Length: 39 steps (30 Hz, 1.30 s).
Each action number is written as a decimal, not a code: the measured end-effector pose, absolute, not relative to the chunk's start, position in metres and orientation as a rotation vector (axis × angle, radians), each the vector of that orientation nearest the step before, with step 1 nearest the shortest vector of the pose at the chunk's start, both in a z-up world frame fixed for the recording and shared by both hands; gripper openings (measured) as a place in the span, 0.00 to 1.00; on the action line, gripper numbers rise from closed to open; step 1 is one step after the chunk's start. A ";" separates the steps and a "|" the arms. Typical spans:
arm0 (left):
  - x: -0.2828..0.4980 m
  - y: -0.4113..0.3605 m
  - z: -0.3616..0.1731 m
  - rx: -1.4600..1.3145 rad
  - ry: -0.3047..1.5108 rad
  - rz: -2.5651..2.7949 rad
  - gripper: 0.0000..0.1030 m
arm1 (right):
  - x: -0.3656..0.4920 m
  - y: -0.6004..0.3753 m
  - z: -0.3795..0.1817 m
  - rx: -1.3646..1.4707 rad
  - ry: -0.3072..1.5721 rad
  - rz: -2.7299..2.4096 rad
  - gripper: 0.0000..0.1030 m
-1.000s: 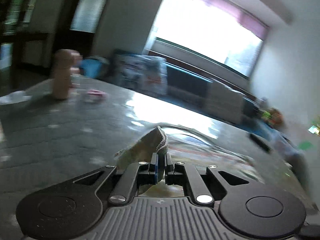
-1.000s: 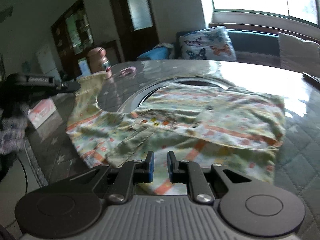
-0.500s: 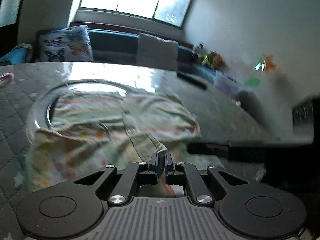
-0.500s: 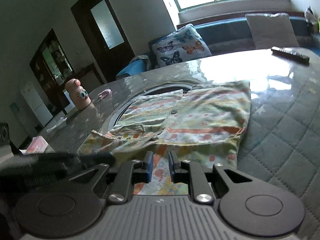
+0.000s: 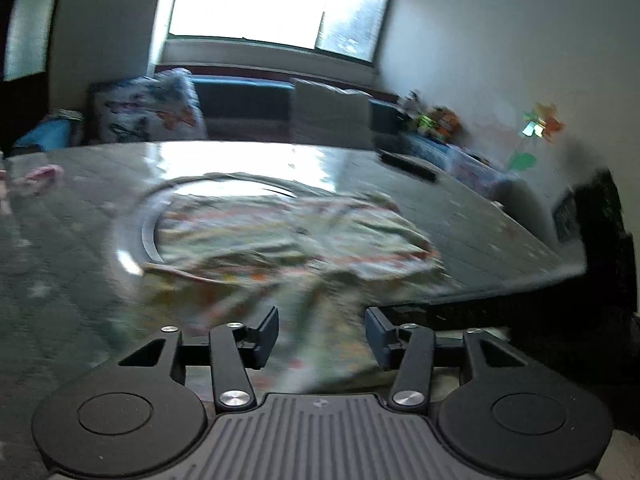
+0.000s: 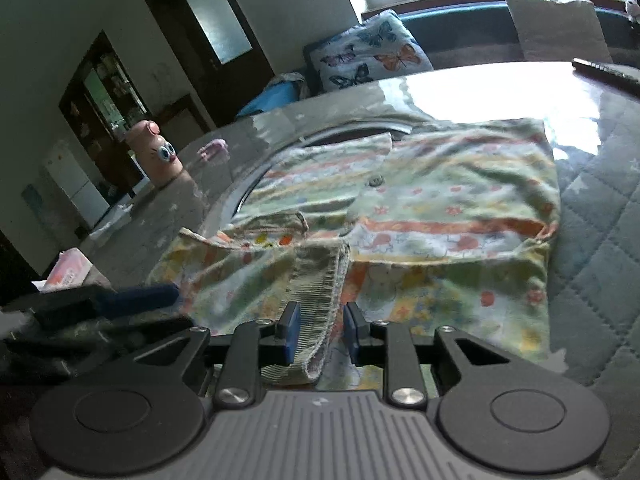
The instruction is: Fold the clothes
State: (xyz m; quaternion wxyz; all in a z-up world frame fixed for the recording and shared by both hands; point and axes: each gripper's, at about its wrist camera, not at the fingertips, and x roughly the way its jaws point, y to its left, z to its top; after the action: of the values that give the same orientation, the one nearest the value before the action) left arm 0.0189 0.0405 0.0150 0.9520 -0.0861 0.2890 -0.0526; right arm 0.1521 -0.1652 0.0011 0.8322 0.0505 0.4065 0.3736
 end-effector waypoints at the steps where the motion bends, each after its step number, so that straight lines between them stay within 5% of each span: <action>1: 0.017 0.049 0.015 -0.176 0.583 -0.075 0.55 | 0.152 -0.165 0.001 0.107 0.863 0.789 0.23; 16: -0.024 0.134 0.001 -0.217 0.600 0.240 0.72 | 0.145 -0.160 0.004 0.074 0.880 0.761 0.22; 20: -0.034 0.127 -0.004 -0.195 0.612 0.219 0.78 | 0.141 -0.156 0.009 0.047 0.863 0.747 0.05; 24: -0.041 0.116 -0.005 -0.150 0.606 0.181 0.85 | 0.136 -0.161 0.025 0.069 0.822 0.747 0.04; 39: -0.037 0.090 -0.018 0.021 0.632 0.132 0.87 | 0.113 -0.188 0.090 0.089 0.627 0.734 0.04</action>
State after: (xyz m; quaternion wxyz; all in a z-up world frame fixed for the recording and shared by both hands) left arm -0.0366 0.0899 -0.0183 0.9483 0.0105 0.3105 0.0648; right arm 0.1129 -0.1885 0.0899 0.8849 0.0426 0.3014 0.3527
